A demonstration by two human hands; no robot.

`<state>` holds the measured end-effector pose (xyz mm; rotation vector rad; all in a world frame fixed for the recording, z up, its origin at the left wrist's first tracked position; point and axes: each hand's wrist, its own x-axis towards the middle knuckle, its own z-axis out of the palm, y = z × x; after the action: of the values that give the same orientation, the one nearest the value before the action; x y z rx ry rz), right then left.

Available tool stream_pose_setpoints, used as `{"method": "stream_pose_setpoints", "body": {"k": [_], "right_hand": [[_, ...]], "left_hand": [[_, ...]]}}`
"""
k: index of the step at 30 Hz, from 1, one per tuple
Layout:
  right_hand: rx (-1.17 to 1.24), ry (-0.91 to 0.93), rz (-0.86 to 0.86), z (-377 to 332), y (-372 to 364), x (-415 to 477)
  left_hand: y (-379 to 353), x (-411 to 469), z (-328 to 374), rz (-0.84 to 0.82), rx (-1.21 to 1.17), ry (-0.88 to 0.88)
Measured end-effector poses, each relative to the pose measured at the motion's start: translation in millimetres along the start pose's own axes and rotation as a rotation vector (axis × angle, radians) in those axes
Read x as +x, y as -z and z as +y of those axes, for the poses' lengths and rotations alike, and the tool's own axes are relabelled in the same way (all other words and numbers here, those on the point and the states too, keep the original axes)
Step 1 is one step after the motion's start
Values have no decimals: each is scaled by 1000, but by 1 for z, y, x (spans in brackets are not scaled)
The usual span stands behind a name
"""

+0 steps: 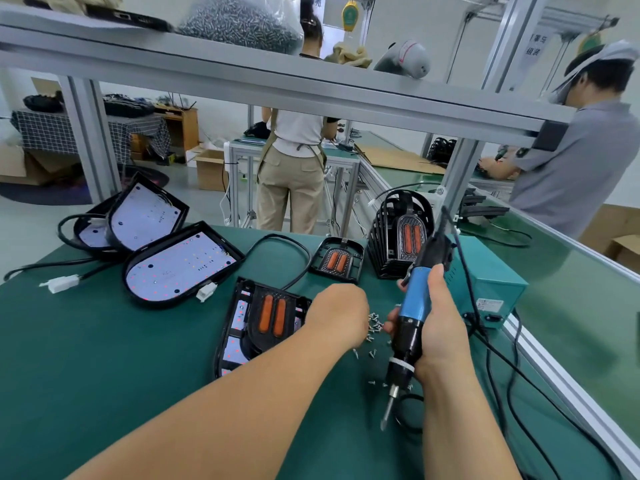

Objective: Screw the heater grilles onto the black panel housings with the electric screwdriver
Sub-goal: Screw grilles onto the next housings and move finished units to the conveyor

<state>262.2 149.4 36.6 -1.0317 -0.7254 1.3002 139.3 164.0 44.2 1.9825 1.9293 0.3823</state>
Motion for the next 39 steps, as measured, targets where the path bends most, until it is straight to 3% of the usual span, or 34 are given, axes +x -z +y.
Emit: {"method": "stream_pose_setpoints", "body": {"k": [4, 7, 10, 20, 22, 27, 29, 32, 39], "right_hand": [[201, 32, 17, -7, 1, -3], [304, -3, 4, -10, 3, -4], [327, -2, 19, -11, 4, -4], [380, 38, 69, -14, 5, -3], [372, 26, 45, -13, 5, -2], [294, 10, 27, -6, 4, 0], [262, 22, 47, -3, 4, 2], [269, -12, 16, -4, 1, 2], [368, -86, -122, -5, -5, -4]], "left_hand": [[10, 0, -7, 78, -95, -46], [11, 2, -10, 28, -131, -58], [8, 1, -11, -59, -189, -70], [0, -6, -5, 34, -285, -26], [0, -8, -4, 53, -417, 7], [-2, -15, 1, -36, -1160, 135], [-1, -18, 6, -56, -1235, 98], [-2, -24, 17, 68, -1120, -51], [-1, -35, 34, 390, -578, -285]]}}
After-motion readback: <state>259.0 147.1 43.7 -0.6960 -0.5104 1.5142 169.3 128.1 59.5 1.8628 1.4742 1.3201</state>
